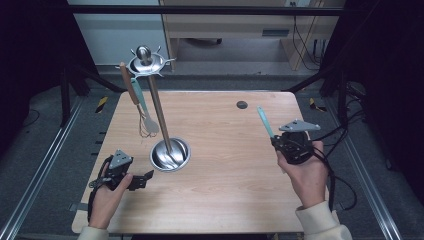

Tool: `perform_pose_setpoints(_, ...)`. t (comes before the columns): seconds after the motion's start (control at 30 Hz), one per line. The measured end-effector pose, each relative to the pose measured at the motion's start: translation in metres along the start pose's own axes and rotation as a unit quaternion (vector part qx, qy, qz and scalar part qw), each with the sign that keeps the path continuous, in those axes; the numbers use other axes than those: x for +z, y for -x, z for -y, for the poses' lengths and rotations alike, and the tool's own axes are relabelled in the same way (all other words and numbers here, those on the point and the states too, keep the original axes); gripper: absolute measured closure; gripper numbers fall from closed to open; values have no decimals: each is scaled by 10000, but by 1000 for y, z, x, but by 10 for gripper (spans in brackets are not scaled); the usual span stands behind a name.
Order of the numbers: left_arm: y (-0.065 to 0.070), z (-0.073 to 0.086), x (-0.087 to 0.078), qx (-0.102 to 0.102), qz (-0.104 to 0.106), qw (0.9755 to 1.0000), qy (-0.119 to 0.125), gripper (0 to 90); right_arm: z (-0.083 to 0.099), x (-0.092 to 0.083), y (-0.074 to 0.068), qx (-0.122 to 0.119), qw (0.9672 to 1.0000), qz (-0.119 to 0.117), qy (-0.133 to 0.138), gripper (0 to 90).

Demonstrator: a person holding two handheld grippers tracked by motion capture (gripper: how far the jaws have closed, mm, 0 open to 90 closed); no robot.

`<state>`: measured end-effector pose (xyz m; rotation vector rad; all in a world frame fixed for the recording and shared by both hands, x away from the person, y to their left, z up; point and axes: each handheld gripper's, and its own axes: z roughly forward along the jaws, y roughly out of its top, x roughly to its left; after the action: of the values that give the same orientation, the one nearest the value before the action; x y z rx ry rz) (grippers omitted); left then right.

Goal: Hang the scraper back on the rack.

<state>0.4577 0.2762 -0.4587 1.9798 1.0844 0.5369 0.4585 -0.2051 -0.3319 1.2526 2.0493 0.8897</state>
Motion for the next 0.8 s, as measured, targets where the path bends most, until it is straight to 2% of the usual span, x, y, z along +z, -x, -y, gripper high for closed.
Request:
perform_pose_setpoints(0.27, -1, 0, -1, -11, -3, 10000, 16, 54, -22, -4, -26, -109, 9990, -237, 356, 829)
perform_pose_setpoints(0.63, -1, 0, -1, -12, -5, 10000, 11, 54, -44, -3, -49, -190, 9964, -504, 660, 829)
perform_pose_setpoints(0.8, -1, 0, -2, -11, -30, 10000, 29, 54, -53, -4, -59, -176, 9941, -682, 822, 829)
